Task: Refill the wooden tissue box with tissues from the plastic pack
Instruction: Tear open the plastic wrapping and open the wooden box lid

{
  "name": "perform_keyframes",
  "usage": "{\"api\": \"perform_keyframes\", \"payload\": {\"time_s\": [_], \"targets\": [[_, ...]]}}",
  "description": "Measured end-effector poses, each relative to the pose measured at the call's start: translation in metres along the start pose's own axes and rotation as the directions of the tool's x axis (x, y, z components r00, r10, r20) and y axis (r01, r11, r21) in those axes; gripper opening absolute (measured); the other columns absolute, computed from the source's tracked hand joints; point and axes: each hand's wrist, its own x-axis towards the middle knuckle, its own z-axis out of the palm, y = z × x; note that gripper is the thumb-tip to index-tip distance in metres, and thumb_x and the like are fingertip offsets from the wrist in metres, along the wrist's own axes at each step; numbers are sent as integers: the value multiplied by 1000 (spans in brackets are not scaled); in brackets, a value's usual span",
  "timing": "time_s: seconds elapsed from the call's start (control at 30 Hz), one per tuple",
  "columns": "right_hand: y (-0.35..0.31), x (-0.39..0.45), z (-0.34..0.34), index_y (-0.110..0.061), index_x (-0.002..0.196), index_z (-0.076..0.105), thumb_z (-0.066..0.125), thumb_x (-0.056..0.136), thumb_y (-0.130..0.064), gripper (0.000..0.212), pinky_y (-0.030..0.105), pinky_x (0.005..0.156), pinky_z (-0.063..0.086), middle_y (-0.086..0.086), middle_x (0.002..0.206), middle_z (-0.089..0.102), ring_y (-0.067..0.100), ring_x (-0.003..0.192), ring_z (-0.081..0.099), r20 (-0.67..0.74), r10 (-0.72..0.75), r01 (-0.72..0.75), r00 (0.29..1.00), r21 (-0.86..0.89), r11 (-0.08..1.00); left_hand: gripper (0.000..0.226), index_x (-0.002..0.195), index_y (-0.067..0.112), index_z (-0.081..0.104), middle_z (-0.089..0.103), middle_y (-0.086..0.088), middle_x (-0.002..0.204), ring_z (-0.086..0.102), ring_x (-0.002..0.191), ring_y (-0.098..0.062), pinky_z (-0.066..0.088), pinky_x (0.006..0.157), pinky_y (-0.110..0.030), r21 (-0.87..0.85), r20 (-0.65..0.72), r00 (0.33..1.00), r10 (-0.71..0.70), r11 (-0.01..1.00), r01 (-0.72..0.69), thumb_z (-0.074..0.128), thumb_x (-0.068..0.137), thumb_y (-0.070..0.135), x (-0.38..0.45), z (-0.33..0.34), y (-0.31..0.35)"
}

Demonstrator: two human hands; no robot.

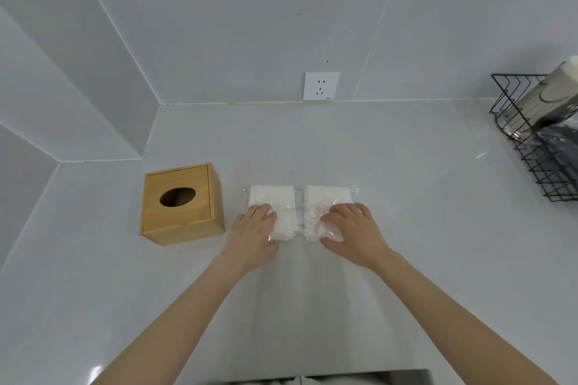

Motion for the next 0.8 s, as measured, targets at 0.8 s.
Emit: {"api": "perform_keyframes", "payload": {"time_s": [0.8], "targets": [[-15, -43, -24, -18, 88, 66, 54, 78, -11, 17, 30, 78, 49, -5, 88, 66, 14, 88, 58, 254, 184, -253, 950, 274, 928, 18, 92, 15, 72, 65, 2, 105, 59, 98, -17, 40, 73, -25, -311, -4, 994, -108, 945, 101, 56, 88, 20, -43, -16, 11]]}}
